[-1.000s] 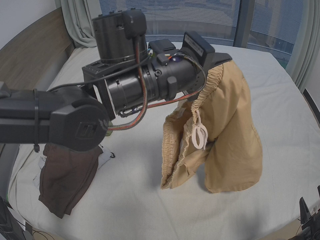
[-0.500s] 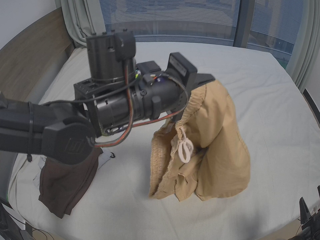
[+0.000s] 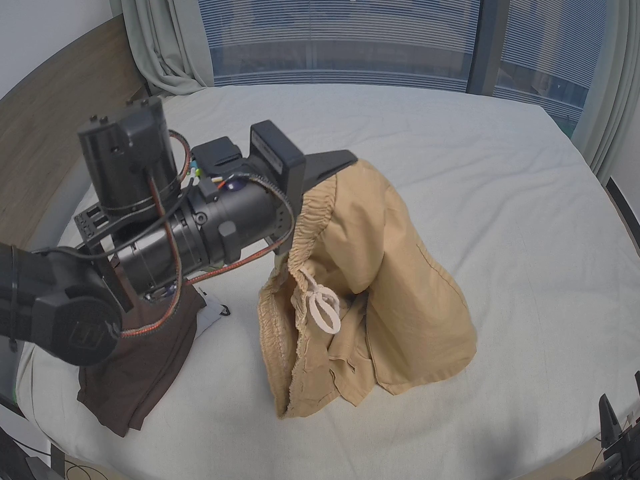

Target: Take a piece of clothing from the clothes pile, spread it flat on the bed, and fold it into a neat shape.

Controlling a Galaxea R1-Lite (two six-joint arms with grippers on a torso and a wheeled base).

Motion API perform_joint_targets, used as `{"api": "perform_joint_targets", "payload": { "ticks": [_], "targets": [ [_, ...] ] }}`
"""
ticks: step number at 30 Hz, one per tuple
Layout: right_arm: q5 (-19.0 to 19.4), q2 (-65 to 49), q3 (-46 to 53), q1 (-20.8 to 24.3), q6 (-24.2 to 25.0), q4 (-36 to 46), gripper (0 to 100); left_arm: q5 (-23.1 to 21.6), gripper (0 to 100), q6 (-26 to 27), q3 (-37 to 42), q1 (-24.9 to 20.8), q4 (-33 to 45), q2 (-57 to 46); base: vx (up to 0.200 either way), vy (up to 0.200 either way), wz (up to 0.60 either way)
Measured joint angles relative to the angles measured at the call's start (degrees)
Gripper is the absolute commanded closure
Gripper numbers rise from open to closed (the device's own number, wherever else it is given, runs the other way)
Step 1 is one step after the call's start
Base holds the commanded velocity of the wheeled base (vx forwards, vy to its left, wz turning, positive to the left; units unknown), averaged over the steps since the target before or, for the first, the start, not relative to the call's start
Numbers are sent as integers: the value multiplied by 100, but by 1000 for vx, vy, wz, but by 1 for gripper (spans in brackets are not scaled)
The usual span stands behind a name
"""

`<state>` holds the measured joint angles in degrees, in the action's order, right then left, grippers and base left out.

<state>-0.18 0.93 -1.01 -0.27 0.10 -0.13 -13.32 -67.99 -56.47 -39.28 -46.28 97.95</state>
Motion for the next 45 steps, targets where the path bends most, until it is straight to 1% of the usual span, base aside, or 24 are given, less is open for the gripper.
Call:
{"api": "perform_joint_targets", "payload": {
  "ticks": [4,7,9,14,17,21,26,29,37,45],
  "targets": [
    [0,0,0,0,-2,0,0,24,100,49,429,76,-107,-95,0,0,0],
    [2,0,0,0,-7,2,0,20,100,150,759,191,-406,-127,0,0,0],
    [2,0,0,0,-7,6,0,9,100,318,991,286,-624,-138,0,0,0],
    [0,0,0,0,-10,6,0,-28,100,963,1634,571,-1059,-134,0,0,0],
    [0,0,0,0,-10,6,0,-84,100,1152,1957,728,-1312,-132,0,0,0],
    [2,0,0,0,-10,6,0,-321,100,1347,2331,922,-1648,-112,0,0,0],
    [0,0,0,0,-10,6,0,-719,100,1866,2800,1232,-2191,12,0,0,0],
    [0,0,0,0,-10,6,0,-906,100,2088,3021,1412,-2549,158,0,0,0],
    [0,0,0,0,-20,6,0,-1005,100,2196,3421,1781,-3712,695,0,0,0],
    [0,0,0,-4,-61,0,0,-1015,100,2352,3572,2135,-3873,1059,0,0,0]
  ]
}}
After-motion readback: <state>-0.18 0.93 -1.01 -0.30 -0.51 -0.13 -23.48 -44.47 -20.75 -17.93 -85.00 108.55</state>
